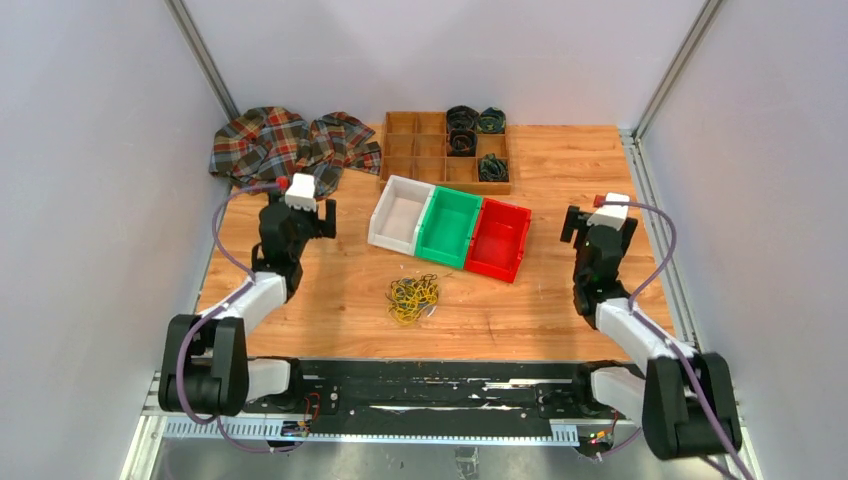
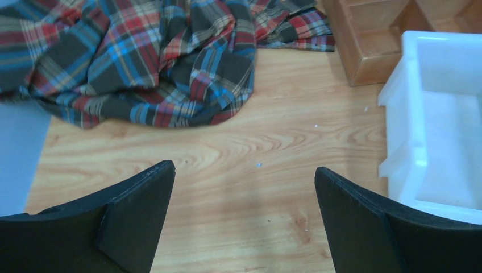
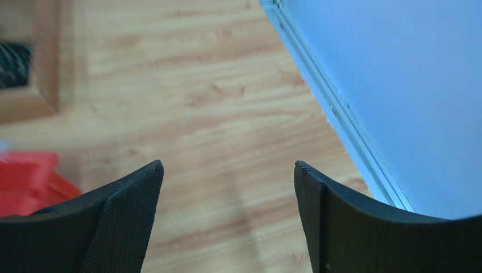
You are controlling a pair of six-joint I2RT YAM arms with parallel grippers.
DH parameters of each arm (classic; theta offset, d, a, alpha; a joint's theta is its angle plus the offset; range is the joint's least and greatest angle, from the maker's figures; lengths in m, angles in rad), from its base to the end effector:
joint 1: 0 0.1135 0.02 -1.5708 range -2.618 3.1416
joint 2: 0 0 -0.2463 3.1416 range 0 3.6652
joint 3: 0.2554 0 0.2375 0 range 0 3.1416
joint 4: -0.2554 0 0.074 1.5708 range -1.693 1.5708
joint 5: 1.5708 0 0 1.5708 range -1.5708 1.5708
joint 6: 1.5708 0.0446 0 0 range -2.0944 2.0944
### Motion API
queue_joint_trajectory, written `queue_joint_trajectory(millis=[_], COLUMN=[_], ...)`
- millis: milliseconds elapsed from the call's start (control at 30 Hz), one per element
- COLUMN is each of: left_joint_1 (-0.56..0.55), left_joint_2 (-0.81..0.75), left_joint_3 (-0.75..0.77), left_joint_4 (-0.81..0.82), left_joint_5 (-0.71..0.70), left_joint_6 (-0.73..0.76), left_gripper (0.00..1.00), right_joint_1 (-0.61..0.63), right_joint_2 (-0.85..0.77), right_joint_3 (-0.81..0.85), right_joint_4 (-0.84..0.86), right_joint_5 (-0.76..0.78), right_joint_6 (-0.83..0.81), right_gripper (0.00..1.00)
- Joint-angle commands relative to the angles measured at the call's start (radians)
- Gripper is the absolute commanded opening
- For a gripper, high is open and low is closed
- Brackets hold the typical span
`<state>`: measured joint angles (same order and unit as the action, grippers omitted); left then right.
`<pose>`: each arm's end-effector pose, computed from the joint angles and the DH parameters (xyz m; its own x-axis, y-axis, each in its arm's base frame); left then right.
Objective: Untangle the cables
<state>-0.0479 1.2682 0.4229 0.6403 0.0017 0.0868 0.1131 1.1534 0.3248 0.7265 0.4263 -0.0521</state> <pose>0.2598 -0.0125 0.1924 -0.1983 0.0963 -0.9754 0.0670 0.9942 0.0845 0.2343 0.0080 0.1982 -0.1171 -0.0610 -0.9912 0.3003 0.9492 -0.0939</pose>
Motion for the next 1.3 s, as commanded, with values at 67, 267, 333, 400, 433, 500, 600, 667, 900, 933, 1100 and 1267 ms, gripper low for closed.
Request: queue_joint_trajectory(millis=[67,267,333,400,433,500,600,667,900,933,1100,1267], left_joint_1=[0.005,-0.006,-0.042,-0.095,-0.121,-0.167,-0.218,-0.243,-0.288,-0.297,-0.333,-0.341], left_joint_2=[-0.065,-0.038,-0.017,0.009,0.021,0.043,0.078,0.112,0.230,0.245,0.318,0.366], left_joint_3=[0.265,0.413,0.435,0.453,0.456,0.458,0.468,0.485,0.545,0.553,0.607,0.645], left_joint_4=[-0.642,-0.995,-1.059,-1.107,-1.118,-1.123,-1.122,-1.123,-1.168,-1.186,-1.264,-1.299], left_joint_5=[0.235,0.576,0.604,0.605,0.602,0.601,0.601,0.609,0.719,0.733,0.758,0.815], left_joint_6=[0.124,0.167,0.185,0.215,0.223,0.235,0.251,0.257,0.360,0.391,0.515,0.629], left_gripper=[0.98,0.98,0.98,0.98,0.98,0.98,0.98,0.98,0.95,0.94,0.91,0.88], right_joint_1=[0.011,0.007,0.008,0.018,0.039,0.133,0.251,0.311,0.547,0.574,0.698,0.772], right_joint_2=[-0.161,-0.166,-0.141,-0.103,-0.094,-0.093,-0.091,-0.088,-0.099,-0.098,-0.087,-0.086], right_joint_3=[0.197,0.274,0.269,0.266,0.276,0.290,0.285,0.279,0.266,0.264,0.270,0.272], right_joint_4=[-0.437,-0.527,-0.488,-0.466,-0.499,-0.564,-0.612,-0.628,-0.660,-0.663,-0.687,-0.699], right_joint_5=[-0.152,-0.545,-0.693,-0.791,-0.777,-0.687,-0.572,-0.525,-0.345,-0.328,-0.268,-0.227], right_joint_6=[0.164,0.417,0.447,0.467,0.463,0.408,0.351,0.341,0.278,0.277,0.283,0.305], right_gripper=[0.84,0.84,0.84,0.85,0.85,0.85,0.84,0.83,0.76,0.75,0.71,0.64])
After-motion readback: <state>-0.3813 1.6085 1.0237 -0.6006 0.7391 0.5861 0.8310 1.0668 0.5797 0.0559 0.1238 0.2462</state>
